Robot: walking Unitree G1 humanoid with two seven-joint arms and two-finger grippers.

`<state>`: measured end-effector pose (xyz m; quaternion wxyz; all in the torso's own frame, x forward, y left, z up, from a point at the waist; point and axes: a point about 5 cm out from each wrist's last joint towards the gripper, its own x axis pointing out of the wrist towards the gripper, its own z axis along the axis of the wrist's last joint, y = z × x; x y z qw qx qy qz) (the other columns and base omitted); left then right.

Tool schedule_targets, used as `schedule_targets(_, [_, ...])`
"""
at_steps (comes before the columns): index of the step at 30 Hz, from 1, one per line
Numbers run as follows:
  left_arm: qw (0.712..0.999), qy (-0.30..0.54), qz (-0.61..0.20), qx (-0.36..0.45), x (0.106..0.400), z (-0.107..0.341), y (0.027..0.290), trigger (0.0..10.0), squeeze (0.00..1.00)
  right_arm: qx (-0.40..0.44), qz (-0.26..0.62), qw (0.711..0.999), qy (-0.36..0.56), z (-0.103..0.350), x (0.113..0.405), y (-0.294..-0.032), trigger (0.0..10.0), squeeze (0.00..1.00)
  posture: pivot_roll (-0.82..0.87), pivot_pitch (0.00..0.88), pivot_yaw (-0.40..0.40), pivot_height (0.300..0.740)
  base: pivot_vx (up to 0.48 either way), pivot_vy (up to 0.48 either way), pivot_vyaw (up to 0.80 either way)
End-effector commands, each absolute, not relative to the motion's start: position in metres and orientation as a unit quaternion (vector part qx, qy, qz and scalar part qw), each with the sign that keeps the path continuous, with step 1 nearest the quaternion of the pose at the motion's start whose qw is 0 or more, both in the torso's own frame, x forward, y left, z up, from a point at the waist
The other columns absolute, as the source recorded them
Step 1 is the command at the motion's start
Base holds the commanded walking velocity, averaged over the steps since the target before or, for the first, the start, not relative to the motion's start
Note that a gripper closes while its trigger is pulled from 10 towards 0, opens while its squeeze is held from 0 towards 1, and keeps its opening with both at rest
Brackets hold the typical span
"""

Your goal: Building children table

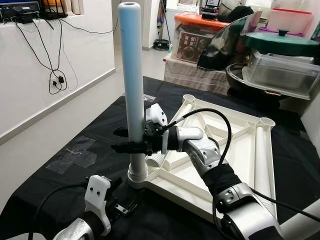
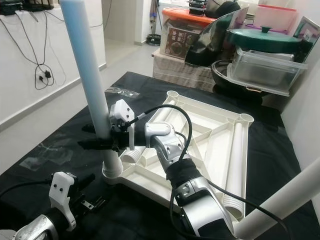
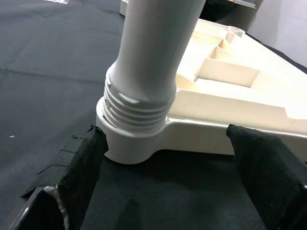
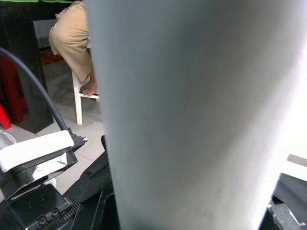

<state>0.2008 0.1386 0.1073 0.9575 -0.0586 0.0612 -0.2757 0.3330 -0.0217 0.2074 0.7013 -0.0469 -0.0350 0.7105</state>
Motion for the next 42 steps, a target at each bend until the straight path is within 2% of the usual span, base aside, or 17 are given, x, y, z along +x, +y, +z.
schedule_targets(1, [0.957, 0.065, -0.276, -0.057, 0.201, 0.105, 0.138, 10.0, 0.0, -0.037, 0.711, 0.702, 0.006, 0.189, 0.33, -0.013, 0.0, 0.0, 0.1, 0.0, -0.113, 0.74, 0.0, 0.0, 0.0])
schedule_targets(2, [0.957, 0.065, -0.276, -0.057, 0.201, 0.105, 0.138, 10.0, 0.0, -0.037, 0.711, 0.702, 0.006, 0.189, 0.33, -0.013, 0.0, 0.0, 0.1, 0.0, -0.113, 0.74, 0.0, 0.0, 0.0])
schedule_targets(3, [0.957, 0.065, -0.276, -0.056, 0.202, 0.105, 0.137, 10.0, 0.0, -0.052, 0.681, 0.73, 0.021, 0.184, 0.334, -0.011, 0.0, 0.0, 0.1, 0.0, -0.116, 0.74, 0.0, 0.0, 0.0])
schedule_targets(4, [0.957, 0.065, -0.276, -0.056, 0.202, 0.105, 0.137, 10.0, 0.0, -0.052, 0.681, 0.73, 0.021, 0.184, 0.334, -0.011, 0.0, 0.0, 0.1, 0.0, -0.116, 0.74, 0.0, 0.0, 0.0])
schedule_targets(7, [0.958, 0.065, -0.273, -0.054, 0.202, 0.104, 0.139, 10.0, 0.0, -0.08, 0.583, 0.806, 0.064, 0.168, 0.344, -0.012, 0.0, 0.0, 0.1, 0.0, -0.119, 0.74, 0.0, 0.0, 0.0])
schedule_targets(8, [0.958, 0.065, -0.273, -0.054, 0.202, 0.104, 0.139, 10.0, 0.0, -0.08, 0.583, 0.806, 0.064, 0.168, 0.344, -0.012, 0.0, 0.0, 0.1, 0.0, -0.119, 0.74, 0.0, 0.0, 0.0])
schedule_targets(9, [0.959, 0.065, -0.271, -0.054, 0.202, 0.104, 0.139, 10.0, 0.0, -0.073, 0.531, 0.839, 0.09, 0.162, 0.349, -0.016, 0.0, 0.0, 0.1, 0.0, -0.119, 0.74, 0.0, 0.0, 0.0])
schedule_targets(10, [0.959, 0.065, -0.271, -0.054, 0.202, 0.104, 0.139, 10.0, 0.0, -0.073, 0.531, 0.839, 0.09, 0.162, 0.349, -0.016, 0.0, 0.0, 0.1, 0.0, -0.119, 0.74, 0.0, 0.0, 0.0])
schedule_targets(11, [0.96, 0.065, -0.268, -0.054, 0.202, 0.104, 0.14, 10.0, 0.0, -0.054, 0.47, 0.873, 0.118, 0.154, 0.354, -0.023, 0.0, 0.0, 0.1, 0.0, -0.119, 0.74, 0.0, 0.0, 0.0])
schedule_targets(12, [0.96, 0.065, -0.268, -0.054, 0.202, 0.104, 0.14, 10.0, 0.0, -0.054, 0.47, 0.873, 0.118, 0.154, 0.354, -0.023, 0.0, 0.0, 0.1, 0.0, -0.119, 0.74, 0.0, 0.0, 0.0])
schedule_targets(13, [0.961, 0.066, -0.264, -0.054, 0.202, 0.104, 0.141, 10.0, 0.0, -0.037, 0.404, 0.904, 0.136, 0.145, 0.358, -0.032, 0.0, 0.0, 0.09, 0.0, -0.117, 0.74, 0.0, 0.0, 0.0])
schedule_targets(14, [0.961, 0.066, -0.264, -0.054, 0.202, 0.104, 0.141, 10.0, 0.0, -0.037, 0.404, 0.904, 0.136, 0.145, 0.358, -0.032, 0.0, 0.0, 0.09, 0.0, -0.117, 0.74, 0.0, 0.0, 0.0])
schedule_targets(17, [0.963, 0.065, -0.257, -0.053, 0.203, 0.103, 0.142, 10.0, 0.0, -0.014, 0.255, 0.954, 0.157, 0.123, 0.362, -0.062, 0.0, 0.0, 0.09, 0.0, -0.114, 0.74, 0.0, 0.0, 0.0])
schedule_targets(20, [0.963, 0.065, -0.256, -0.053, 0.204, 0.103, 0.142, 10.0, 0.0, 0.0, 0.213, 0.962, 0.173, 0.115, 0.362, -0.071, 0.0, 0.0, 0.09, 0.0, -0.114, 0.74, 0.0, 0.0, 0.0])
schedule_targets(23, [0.965, 0.065, -0.251, -0.049, 0.206, 0.103, 0.144, 10.0, 0.0, 0.034, 0.11, 0.976, 0.183, 0.105, 0.362, -0.09, 0.0, 0.0, 0.09, 0.0, -0.111, 0.74, 0.0, 0.0, 0.0])
schedule_targets(26, [0.966, 0.063, -0.247, -0.047, 0.207, 0.103, 0.146, 10.0, 0.0, 0.033, 0.072, 0.981, 0.175, 0.104, 0.359, -0.094, 0.0, 0.0, 0.08, 0.0, -0.108, 0.74, 0.0, 0.0, 0.0])
schedule_targets(42, [0.969, 0.063, -0.236, -0.042, 0.209, 0.103, 0.149, 10.0, 0.0, 0.036, 0.04, 0.988, 0.143, 0.112, 0.357, -0.088, 0.0, 0.0, 0.09, 0.0, -0.105, 0.74, 0.0, 0.0, 0.0])
